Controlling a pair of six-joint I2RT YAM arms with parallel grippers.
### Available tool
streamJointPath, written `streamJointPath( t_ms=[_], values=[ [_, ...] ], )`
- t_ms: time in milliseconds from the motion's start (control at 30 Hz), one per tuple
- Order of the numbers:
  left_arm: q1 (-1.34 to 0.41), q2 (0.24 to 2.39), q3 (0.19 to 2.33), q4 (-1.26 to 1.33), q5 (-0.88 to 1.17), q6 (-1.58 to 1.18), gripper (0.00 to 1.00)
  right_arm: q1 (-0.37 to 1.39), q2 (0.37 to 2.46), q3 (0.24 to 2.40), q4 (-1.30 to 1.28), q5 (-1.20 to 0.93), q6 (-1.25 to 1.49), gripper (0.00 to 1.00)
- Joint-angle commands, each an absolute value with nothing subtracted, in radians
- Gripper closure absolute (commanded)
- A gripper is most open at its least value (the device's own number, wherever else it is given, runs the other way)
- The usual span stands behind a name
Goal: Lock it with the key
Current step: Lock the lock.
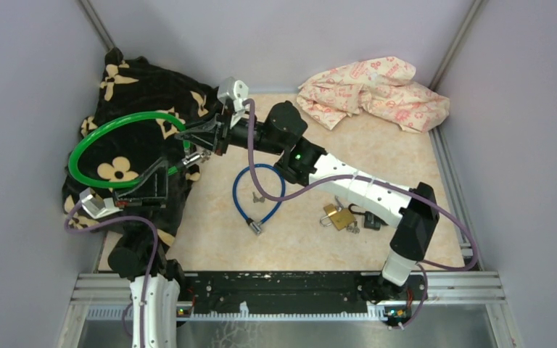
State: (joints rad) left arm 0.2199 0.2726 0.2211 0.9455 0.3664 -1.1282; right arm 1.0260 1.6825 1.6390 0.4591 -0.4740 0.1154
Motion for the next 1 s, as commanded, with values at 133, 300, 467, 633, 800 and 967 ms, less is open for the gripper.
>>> streamJointPath(
  t_ms=[133, 300, 467, 633, 800, 967],
  values=[
    [0.225, 0.251, 0.225, 0.954, 0.293, -1.199, 1.00, 1.054, 1.709, 1.729, 0.460, -0.521, 0.115, 1.00],
    [0.225, 0.249, 0.229, 0.951, 0.284, -1.212, 1.00, 1.055, 1.718, 1.728, 0.445, -0.516, 0.089, 1.00],
    [0.225, 0.250, 0.240, 0.945, 0.251, -1.252, 1.00, 1.056, 1.736, 1.735, 0.413, -0.513, 0.057, 1.00],
    [0.226, 0.249, 0.248, 0.939, 0.223, -1.284, 1.00, 1.056, 1.777, 1.746, 0.370, -0.578, 0.025, 1.00],
    [0.227, 0.246, 0.248, 0.937, 0.210, -1.289, 1.00, 1.054, 1.797, 1.739, 0.314, -0.651, 0.005, 1.00],
    [0.227, 0.241, 0.243, 0.930, 0.191, -1.293, 1.00, 1.047, 1.767, 1.682, 0.298, -0.681, -0.032, 1.00]
  ],
)
